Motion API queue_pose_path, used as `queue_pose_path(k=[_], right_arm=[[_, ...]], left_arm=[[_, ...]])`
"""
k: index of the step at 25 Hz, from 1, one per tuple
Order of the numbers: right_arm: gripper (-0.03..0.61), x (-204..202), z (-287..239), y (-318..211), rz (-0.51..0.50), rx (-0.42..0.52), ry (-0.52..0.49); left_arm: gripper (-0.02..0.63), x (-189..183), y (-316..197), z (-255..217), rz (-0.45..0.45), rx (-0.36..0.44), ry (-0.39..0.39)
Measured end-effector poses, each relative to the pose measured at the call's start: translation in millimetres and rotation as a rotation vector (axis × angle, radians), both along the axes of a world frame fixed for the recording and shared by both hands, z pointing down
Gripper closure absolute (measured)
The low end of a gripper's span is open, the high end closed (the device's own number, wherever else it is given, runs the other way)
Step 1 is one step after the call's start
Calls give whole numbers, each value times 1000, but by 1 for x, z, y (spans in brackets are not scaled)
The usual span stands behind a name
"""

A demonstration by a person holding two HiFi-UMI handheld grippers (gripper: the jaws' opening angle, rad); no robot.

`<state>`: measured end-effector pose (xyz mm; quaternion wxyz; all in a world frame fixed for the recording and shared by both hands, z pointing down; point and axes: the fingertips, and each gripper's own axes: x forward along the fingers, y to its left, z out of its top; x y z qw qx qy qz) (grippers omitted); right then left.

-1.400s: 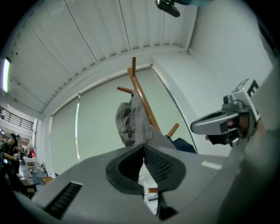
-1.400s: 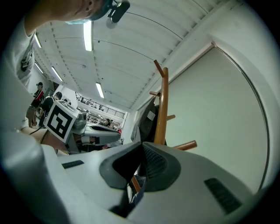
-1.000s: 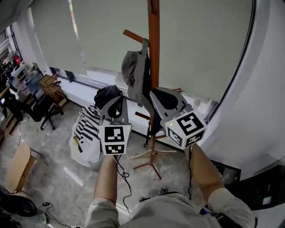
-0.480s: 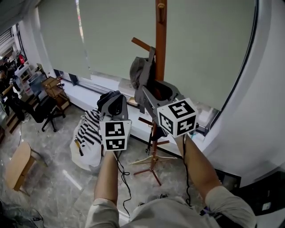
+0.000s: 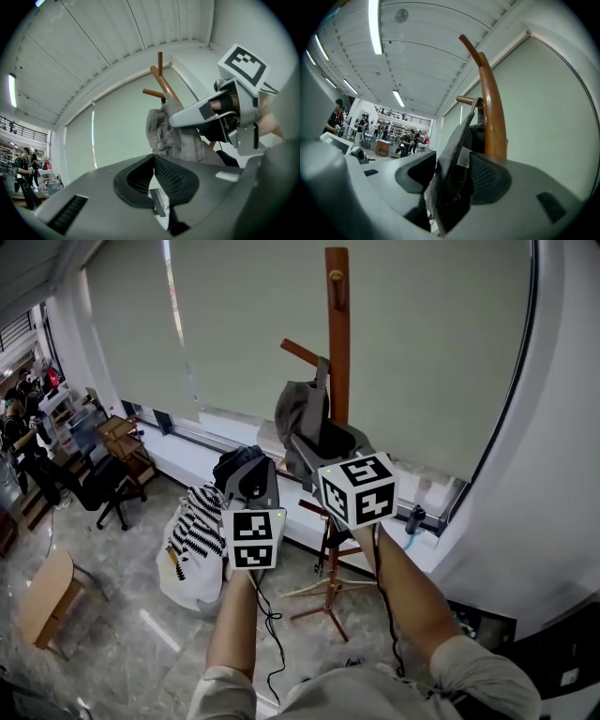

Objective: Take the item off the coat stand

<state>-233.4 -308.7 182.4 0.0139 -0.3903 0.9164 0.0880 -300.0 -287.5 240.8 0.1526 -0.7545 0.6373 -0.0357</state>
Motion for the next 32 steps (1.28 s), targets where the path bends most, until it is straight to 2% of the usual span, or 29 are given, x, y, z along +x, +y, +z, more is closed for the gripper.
queue_pose_path(k=[1,3,6,14,32], right_arm=[[377,-1,-2,-1,1,2,-2],[511,-4,-7,-3,-3,15,-5],[551,-9,-16,-1,-16,43,-9],[557,-29,-42,5,-65,142,23],[557,-83,-96,20,-181,212,-13]], left_arm=[[603,-2,1,0,-3,-1,-3],[603,-6,4,-1,-11,0,-7],[603,-11,11,0,-22,3,-11],[603,-25,20,0,-58,6,-28],[603,-77,55,-16,-182,31,-49]])
